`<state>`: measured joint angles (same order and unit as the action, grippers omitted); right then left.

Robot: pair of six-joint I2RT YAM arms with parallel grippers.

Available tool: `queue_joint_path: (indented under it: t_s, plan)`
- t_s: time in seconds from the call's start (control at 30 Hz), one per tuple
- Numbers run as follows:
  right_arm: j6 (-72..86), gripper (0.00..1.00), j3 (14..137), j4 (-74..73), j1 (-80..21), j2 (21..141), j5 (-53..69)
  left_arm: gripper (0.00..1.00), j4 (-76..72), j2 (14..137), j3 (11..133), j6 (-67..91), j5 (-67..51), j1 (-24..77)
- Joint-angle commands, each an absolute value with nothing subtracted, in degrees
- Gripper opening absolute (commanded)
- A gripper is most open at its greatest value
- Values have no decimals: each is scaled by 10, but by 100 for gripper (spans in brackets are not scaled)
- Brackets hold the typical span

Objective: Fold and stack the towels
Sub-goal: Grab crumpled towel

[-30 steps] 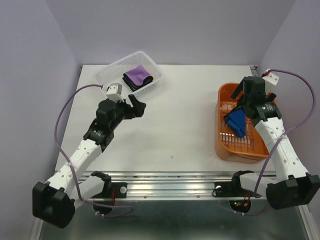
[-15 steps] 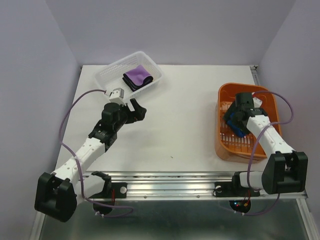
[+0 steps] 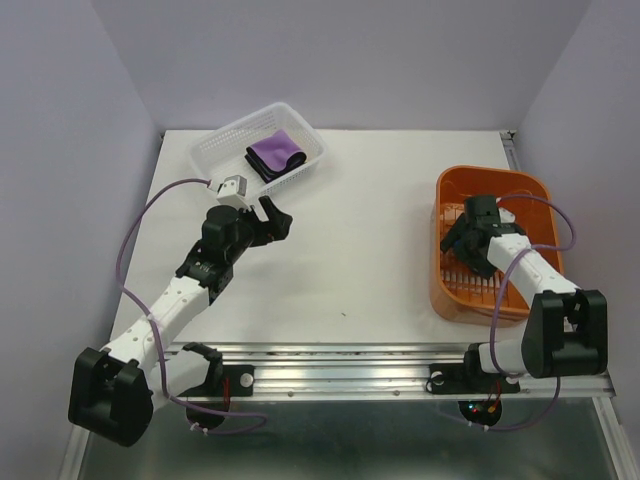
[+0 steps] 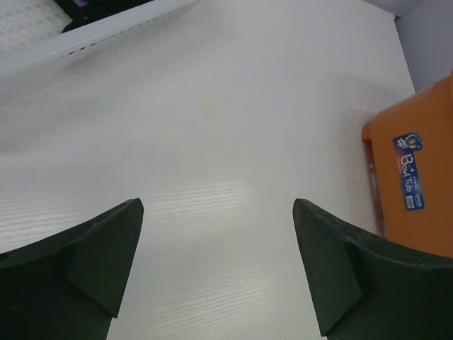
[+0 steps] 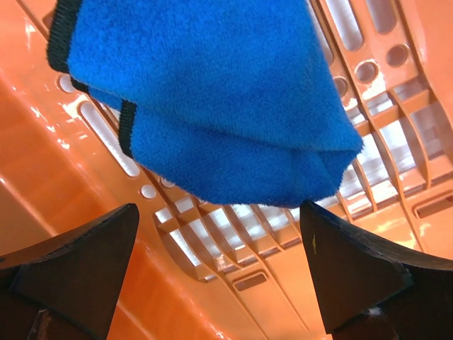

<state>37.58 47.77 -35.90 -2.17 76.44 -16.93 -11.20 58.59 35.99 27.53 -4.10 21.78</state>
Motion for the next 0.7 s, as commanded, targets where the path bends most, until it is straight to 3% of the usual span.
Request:
queue_joint_path:
  t_s: [0.0,0.67]
  plan:
    - [383,100,462,-323,-18,768,-161,99,-137,570,352,273,-33,221]
    - [355,100,490,-270,-11,812,-176,99,-129,569,353,271,-26,221]
